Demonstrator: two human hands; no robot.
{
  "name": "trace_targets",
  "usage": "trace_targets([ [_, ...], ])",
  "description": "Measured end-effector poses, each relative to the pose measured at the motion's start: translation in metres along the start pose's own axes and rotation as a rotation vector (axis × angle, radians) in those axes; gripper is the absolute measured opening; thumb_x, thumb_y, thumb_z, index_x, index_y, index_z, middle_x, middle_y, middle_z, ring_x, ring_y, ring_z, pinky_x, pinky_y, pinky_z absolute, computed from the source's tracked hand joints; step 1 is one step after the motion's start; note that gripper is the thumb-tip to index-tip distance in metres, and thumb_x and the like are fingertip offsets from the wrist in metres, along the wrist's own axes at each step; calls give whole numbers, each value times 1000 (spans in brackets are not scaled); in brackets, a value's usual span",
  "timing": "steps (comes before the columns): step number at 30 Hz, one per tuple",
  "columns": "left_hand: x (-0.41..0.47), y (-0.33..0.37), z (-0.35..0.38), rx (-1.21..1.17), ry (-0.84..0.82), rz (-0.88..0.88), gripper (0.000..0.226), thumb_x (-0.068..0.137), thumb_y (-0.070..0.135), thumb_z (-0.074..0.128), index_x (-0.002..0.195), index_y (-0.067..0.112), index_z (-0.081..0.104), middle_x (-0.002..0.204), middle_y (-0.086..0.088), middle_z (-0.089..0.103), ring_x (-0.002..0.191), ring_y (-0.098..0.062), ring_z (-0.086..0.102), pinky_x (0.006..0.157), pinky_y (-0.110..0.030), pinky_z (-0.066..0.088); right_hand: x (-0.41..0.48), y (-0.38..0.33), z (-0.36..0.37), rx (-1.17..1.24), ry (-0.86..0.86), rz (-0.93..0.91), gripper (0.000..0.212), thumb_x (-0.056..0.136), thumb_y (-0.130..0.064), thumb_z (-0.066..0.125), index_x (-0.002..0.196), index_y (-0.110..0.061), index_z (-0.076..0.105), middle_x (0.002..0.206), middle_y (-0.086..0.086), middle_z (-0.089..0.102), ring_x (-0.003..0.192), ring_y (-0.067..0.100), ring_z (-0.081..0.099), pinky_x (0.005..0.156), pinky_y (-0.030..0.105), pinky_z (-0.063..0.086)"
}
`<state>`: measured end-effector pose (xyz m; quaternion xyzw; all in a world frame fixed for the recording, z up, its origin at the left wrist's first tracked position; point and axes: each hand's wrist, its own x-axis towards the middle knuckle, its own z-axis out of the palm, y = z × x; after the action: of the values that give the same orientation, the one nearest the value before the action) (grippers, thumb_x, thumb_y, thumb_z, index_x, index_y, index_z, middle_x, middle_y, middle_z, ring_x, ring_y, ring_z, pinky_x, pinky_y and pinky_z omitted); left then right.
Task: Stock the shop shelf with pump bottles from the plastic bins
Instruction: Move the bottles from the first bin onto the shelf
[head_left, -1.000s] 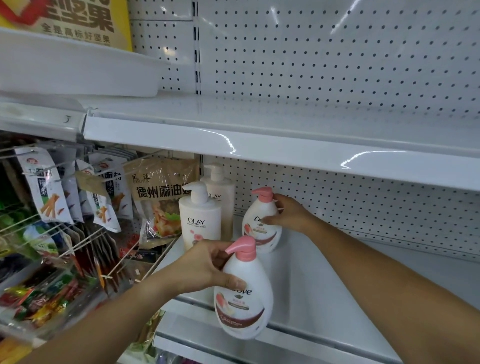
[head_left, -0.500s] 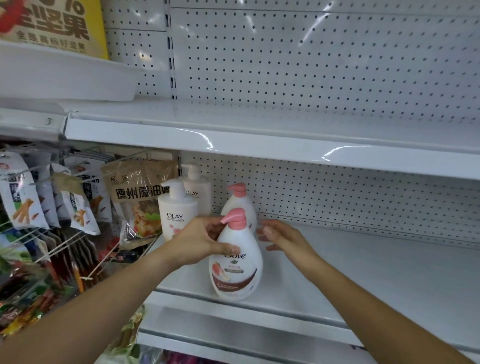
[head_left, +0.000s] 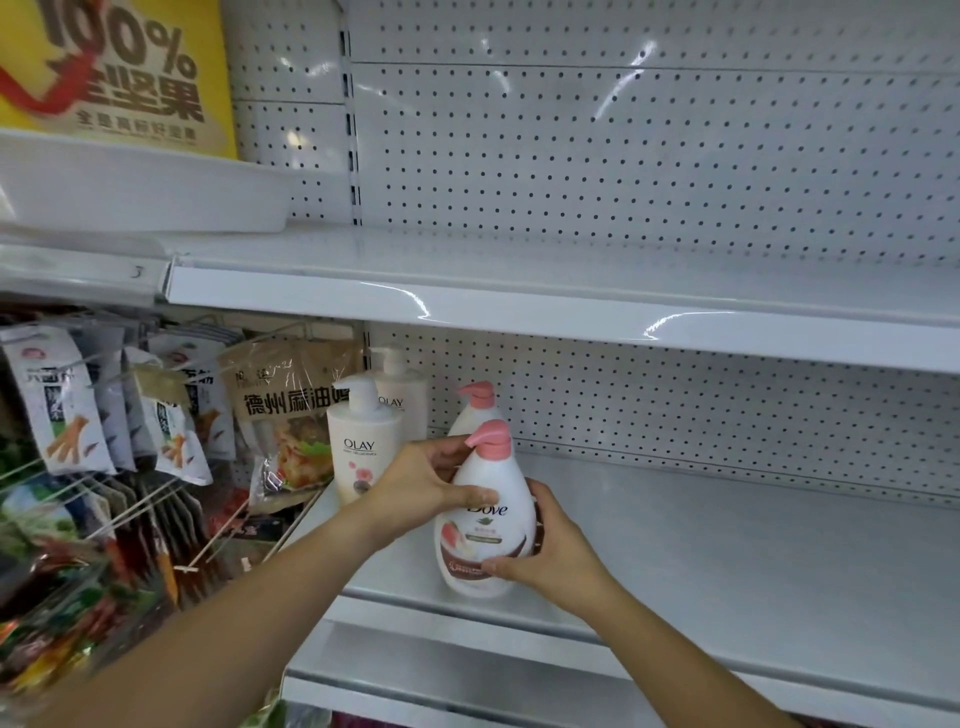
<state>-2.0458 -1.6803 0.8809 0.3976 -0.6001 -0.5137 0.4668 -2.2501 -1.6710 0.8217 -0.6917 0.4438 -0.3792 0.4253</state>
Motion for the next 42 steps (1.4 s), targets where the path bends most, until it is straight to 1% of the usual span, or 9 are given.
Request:
trace_targets([
  [5,-5,6,-3,145,33,36,51,66,10,90,114,15,72,110,-6,75,105,-25,71,95,-52,54,15,-3,-1,-19,-9,6,85,66,-13,90,134,-34,44,117,-13,65,104,2,65,86,27,57],
  [8,-12,27,-7,637,158,143,49,74,28,86,119,24,69,107,10,75,99,-9,70,91,-39,57,28,-1,-3,-42,-21,9,84,64,-16,91,132,-37,46,117,-13,66,106,5,65,89,32,58],
  [11,-22,50,-18,1002,348,297,49,82,41,77,128,31,64,124,13,68,109,-9,65,90,-29,53,41,2,-3,-62,-6,17,82,64,-15,92,129,-35,46,116,-14,65,106,4,64,87,27,56],
  [13,-24,59,-31,1040,431,381,42,87,40,71,128,31,64,129,14,65,106,-10,66,83,-28,54,47,6,-3,-70,8,24,82,64,-14,92,129,-33,45,117,-14,64,107,4,62,83,20,54],
  [16,-14,60,-59,1090,508,409,39,87,37,71,126,33,65,129,13,65,117,-11,61,93,-32,52,58,13,-2,-58,32,50,81,64,-11,91,127,-33,44,118,-15,62,107,1,60,78,14,50],
  [20,1,50,-86,1134,534,267,53,83,46,71,134,34,59,138,12,59,126,-15,55,97,-35,49,72,25,1,-48,69,74,84,62,-12,93,127,-34,44,120,-11,62,111,9,60,90,28,53],
  [24,8,41,-92,1125,553,234,57,81,48,74,134,33,59,140,11,57,127,-15,54,97,-37,48,83,38,4,-57,86,96,89,55,-19,94,127,-35,45,120,-11,63,111,13,61,97,40,53],
  [38,13,27,-104,1093,547,300,53,79,44,78,128,27,65,134,8,62,125,-15,56,99,-40,51,98,54,12,-71,117,110,87,63,-9,91,131,-33,42,121,-12,61,112,13,60,92,29,51],
  [42,12,27,-104,1086,541,309,53,78,40,79,128,25,66,134,5,63,125,-16,56,100,-41,51,97,58,13,-61,114,104,87,65,-11,90,132,-36,39,123,-11,60,114,14,59,95,35,53],
])
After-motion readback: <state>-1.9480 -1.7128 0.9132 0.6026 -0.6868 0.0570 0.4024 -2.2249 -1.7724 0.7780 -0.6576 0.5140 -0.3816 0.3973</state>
